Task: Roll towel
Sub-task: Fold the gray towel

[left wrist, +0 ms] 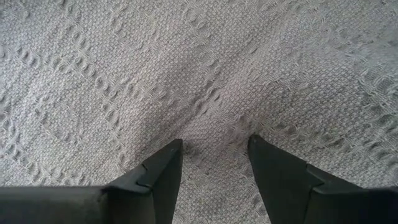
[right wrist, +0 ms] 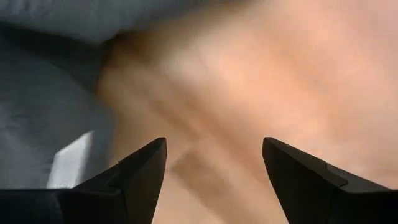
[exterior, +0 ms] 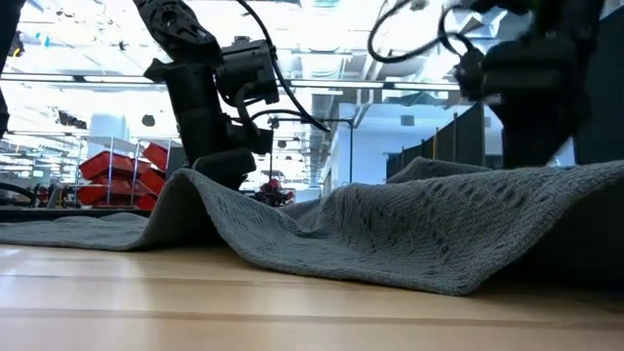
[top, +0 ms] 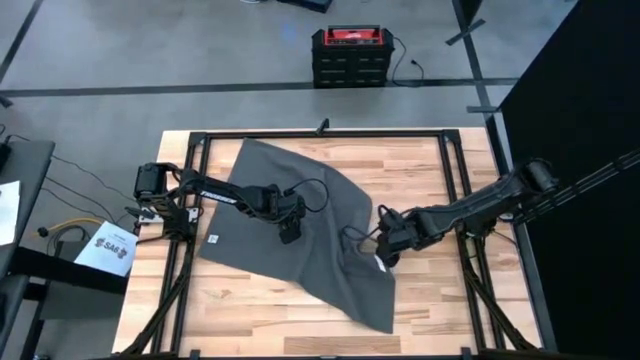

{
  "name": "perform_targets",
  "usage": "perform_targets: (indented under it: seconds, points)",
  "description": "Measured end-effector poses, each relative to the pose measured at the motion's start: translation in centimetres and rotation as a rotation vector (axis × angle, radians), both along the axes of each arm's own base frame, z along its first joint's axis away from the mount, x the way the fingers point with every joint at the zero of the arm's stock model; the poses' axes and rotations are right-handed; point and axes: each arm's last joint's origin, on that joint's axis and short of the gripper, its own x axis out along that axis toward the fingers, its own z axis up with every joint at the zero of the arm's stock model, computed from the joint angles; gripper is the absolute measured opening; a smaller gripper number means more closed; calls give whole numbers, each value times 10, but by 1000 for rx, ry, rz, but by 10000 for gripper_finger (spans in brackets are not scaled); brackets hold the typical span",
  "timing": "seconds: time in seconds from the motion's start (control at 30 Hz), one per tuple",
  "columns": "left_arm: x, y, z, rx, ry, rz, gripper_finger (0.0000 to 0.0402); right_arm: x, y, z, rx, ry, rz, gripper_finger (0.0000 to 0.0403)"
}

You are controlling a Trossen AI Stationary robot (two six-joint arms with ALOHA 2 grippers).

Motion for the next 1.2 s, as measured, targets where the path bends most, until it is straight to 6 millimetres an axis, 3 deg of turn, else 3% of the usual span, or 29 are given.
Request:
perform_targets:
  seconds: [0.1, 0.2, 0.43, 0.6, 0.73, 0.87, 0.97, 1.1, 1.2]
  points:
    - [0, -2, 0, 3, 1, -4, 173, -1, 2, -8, 131, -140, -19, 255]
    - [0, -3, 0, 0, -3, 5, 173, -5, 1, -2, 191, -258, -42, 255]
    - [0, -7, 0, -6, -9, 13, 173, -22, -4, -23, 355, -337, -183, 255]
    - [1, -8, 0, -13, -12, 10, 173, -15, -2, -34, 489, -534, -189, 255]
    - [1, -8, 0, -12, -14, 4, 173, -10, 0, -44, 516, -547, -203, 245]
    - [2, -8, 0, -14, -21, 1, 173, -2, 4, -56, 528, -543, -183, 198]
    - [2, -8, 0, -17, -26, 0, 173, 4, 4, -60, 485, -551, -119, 130]
    - [2, -8, 0, -18, -21, 1, 173, 14, 1, -50, 386, -566, -14, 20]
    - [1, -8, 0, -20, -15, 7, 173, 16, -3, -30, 260, -502, 22, 8]
